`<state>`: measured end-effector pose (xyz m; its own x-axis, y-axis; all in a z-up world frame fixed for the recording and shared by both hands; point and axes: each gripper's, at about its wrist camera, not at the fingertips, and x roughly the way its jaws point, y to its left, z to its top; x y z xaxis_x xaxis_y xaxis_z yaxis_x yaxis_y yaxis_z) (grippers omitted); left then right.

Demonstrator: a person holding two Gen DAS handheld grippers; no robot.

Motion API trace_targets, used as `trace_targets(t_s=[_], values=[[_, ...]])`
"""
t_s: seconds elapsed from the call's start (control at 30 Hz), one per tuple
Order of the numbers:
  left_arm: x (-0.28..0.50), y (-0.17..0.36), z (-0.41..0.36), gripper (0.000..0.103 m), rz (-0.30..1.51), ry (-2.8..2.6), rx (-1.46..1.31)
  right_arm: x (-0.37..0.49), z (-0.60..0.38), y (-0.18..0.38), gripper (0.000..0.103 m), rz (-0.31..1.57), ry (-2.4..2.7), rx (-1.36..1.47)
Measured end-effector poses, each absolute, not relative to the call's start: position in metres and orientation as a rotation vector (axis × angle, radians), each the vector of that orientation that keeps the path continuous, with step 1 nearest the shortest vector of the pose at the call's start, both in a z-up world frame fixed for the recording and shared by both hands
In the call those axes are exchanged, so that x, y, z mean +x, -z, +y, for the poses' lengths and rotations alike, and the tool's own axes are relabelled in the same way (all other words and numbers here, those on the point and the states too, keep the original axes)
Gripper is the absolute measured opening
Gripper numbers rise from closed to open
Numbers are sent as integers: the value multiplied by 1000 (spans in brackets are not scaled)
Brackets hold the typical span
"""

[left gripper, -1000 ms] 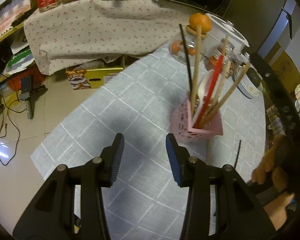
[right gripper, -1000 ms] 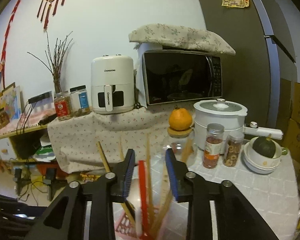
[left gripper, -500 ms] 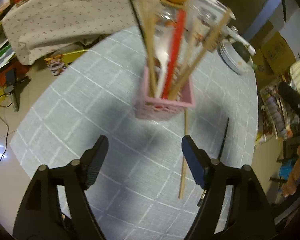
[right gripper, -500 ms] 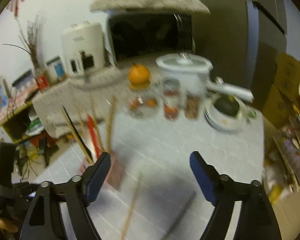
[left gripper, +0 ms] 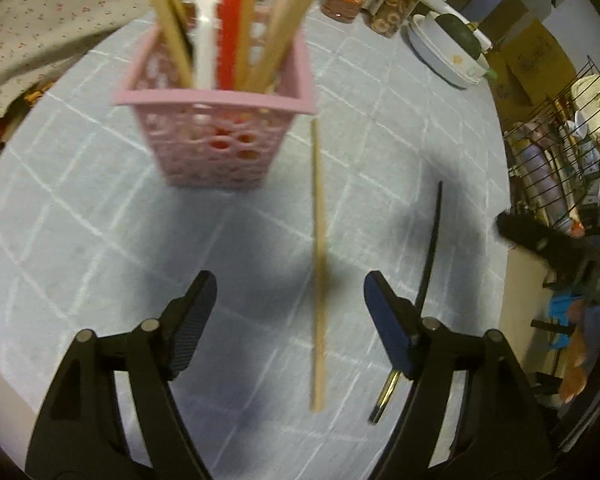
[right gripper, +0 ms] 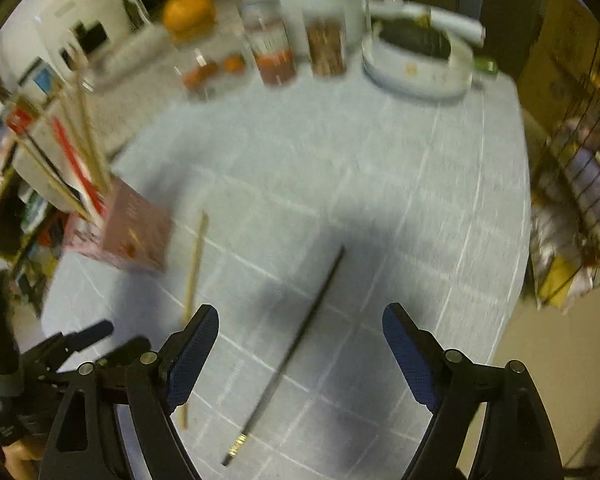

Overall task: Organize utensils
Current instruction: 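Grasp the last wooden chopstick with the left tool, then grasp the black chopstick with the right tool while the left tool lifts its chopstick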

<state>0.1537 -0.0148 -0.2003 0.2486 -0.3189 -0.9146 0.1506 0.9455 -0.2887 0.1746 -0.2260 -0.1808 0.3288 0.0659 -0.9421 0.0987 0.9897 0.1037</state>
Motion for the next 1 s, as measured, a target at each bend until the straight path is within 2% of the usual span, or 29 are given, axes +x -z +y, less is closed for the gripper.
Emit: trace_targets(t_s=[0.03, 0.1, 0.23, 0.3, 0.4, 1.0], values=[[154, 203, -19, 65, 1280, 333, -155, 175, -227, 185, 85, 1246, 22, 144], [156, 207, -27, 45, 1278, 368, -159, 175, -227, 188, 85, 1254, 19, 128], [161, 214, -38, 30, 1279, 400, -150, 177, -232, 193, 85, 1270, 17, 115], [164, 219, -41, 19, 1279, 404, -129, 179, -237, 196, 85, 1279, 25, 113], [165, 228, -43, 10, 1288, 393, -91, 184, -242, 199, 85, 1285, 53, 86], [122, 223, -5, 8, 1427, 486, 53, 189, -257, 214, 85, 1335, 69, 152]])
